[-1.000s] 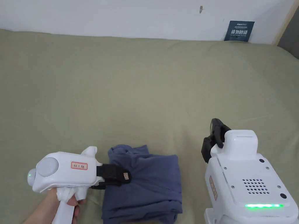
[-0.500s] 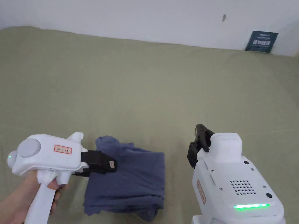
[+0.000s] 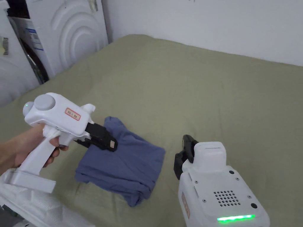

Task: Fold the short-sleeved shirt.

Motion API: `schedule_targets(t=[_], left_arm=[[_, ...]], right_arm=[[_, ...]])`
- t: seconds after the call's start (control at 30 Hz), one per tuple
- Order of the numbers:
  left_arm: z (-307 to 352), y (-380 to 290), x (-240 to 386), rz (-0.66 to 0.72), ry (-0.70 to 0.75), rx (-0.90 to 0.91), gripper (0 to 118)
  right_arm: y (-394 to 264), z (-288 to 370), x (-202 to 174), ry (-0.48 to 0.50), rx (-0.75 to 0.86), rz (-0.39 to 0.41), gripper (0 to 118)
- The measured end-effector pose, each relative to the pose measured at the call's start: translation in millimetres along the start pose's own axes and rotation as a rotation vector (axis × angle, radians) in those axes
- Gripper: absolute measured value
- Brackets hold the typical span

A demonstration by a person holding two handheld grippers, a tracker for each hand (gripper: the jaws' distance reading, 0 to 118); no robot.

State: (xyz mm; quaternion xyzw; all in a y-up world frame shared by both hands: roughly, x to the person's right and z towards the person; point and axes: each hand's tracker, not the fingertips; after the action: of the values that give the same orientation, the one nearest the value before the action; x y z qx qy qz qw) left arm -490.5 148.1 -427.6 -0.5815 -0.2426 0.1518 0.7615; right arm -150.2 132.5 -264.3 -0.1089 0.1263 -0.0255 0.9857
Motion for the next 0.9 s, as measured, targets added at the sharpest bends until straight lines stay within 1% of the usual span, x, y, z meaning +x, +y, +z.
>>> schedule_targets(t=[0.07, 0.1, 0.13, 0.3, 0.33, 0.43, 0.47, 0.63, 0.67, 0.7, 0.73, 0.77, 0.8, 0.83, 0.9], left_arm=[[13.1, 16.1, -20.4, -0.001, 0.024, -0.026, 27], [19.7, 25.2, -30.1, -0.033, 0.054, -0.044, 27], [23.2, 32.7, -36.2, -0.057, 0.079, -0.051, 27], [29.1, 64.8, -55.7, -0.068, 0.111, -0.082, 27], [29.0, 75.7, -71.6, -0.069, 0.110, -0.085, 27], [29.1, 84.7, -76.4, -0.086, 0.126, -0.075, 27], [33.3, 90.7, -91.7, -0.082, 0.119, -0.070, 27], [25.3, 94.0, -95.4, -0.079, 0.133, -0.079, 28], [24.3, 93.5, -95.4, -0.081, 0.134, -0.079, 35], [24.0, 93.3, -95.3, -0.083, 0.146, -0.077, 56], [24.4, 89.8, -92.0, -0.091, 0.167, -0.055, 97], [26.8, 89.6, -90.1, -0.098, 0.201, -0.030, 118], [29.0, 89.7, -87.1, -0.097, 0.204, -0.023, 118], [36.2, 88.1, -82.5, -0.106, 0.233, 0.013, 113], [52.2, 73.0, -59.8, -0.126, 0.241, 0.096, 112]], right_arm=[[-3.1, -22.1, -16.6, 0.026, -0.008, -0.007, 0], [-4.5, -33.1, -22.7, 0.052, -0.020, -0.004, 0], [-5.9, -43.3, -28.2, 0.057, -0.027, 0.002, 0], [-10.4, -83.3, -49.2, 0.094, -0.037, 0.024, 0], [-10.3, -89.3, -52.1, 0.093, -0.039, 0.025, 0], [-12.0, -99.8, -56.3, 0.109, -0.048, 0.020, 0], [-13.0, -101.9, -57.2, 0.109, -0.050, 0.020, 0], [-16.4, -105.7, -55.7, 0.114, -0.064, 0.009, 0], [-16.1, -106.7, -55.4, 0.114, -0.065, 0.015, 0], [-14.8, -106.8, -55.5, 0.111, -0.066, 0.020, 0], [-13.1, -107.9, -54.5, 0.112, -0.066, 0.015, 0], [-11.0, -109.1, -54.0, 0.112, -0.072, 0.011, 0], [-8.9, -108.7, -53.1, 0.115, -0.075, 0.011, 0], [-6.2, -106.3, -52.7, 0.109, -0.074, 0.008, 0], [1.3, -98.3, -47.9, 0.112, -0.073, -0.004, 0]])
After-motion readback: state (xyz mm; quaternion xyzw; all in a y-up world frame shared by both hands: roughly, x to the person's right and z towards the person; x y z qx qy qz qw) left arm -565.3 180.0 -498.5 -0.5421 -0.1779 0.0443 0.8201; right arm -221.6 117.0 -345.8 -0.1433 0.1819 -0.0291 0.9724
